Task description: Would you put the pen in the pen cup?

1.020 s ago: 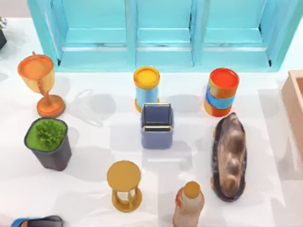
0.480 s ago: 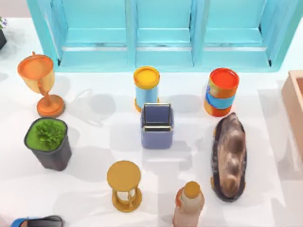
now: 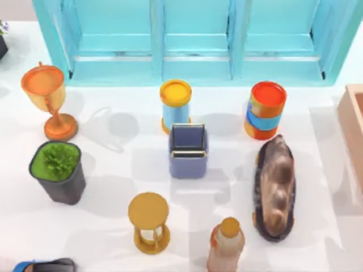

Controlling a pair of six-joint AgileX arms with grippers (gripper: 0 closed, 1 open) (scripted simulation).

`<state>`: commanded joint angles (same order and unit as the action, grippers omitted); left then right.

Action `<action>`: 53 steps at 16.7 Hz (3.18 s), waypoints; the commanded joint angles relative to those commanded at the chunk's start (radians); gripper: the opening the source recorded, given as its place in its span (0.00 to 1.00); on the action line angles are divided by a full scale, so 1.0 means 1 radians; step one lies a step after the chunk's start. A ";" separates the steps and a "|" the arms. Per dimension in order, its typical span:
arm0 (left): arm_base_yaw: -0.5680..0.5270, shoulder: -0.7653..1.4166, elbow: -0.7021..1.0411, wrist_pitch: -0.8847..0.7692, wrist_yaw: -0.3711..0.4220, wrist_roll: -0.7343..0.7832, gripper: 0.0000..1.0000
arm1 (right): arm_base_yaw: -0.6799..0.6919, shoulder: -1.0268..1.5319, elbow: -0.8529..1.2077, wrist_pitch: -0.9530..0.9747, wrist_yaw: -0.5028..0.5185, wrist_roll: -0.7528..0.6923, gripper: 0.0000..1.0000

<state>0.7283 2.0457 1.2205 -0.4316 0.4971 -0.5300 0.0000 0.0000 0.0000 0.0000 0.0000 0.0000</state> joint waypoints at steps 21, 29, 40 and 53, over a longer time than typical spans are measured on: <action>0.279 -0.481 0.029 -0.617 0.016 0.352 0.00 | 0.000 0.000 0.000 0.000 0.000 0.000 1.00; -0.199 -0.482 0.103 -0.214 -0.477 0.230 0.00 | 0.000 0.000 0.000 0.000 0.000 0.000 1.00; -1.275 -0.205 0.115 0.356 -1.558 0.106 0.00 | 0.000 0.000 0.000 0.000 0.000 0.000 1.00; -1.833 0.037 0.172 0.668 -2.193 0.091 0.00 | 0.000 0.000 0.000 0.000 0.000 0.000 1.00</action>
<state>-1.1050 2.0827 1.3928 0.2368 -1.6962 -0.4394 0.0000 0.0000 0.0000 0.0000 0.0000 0.0000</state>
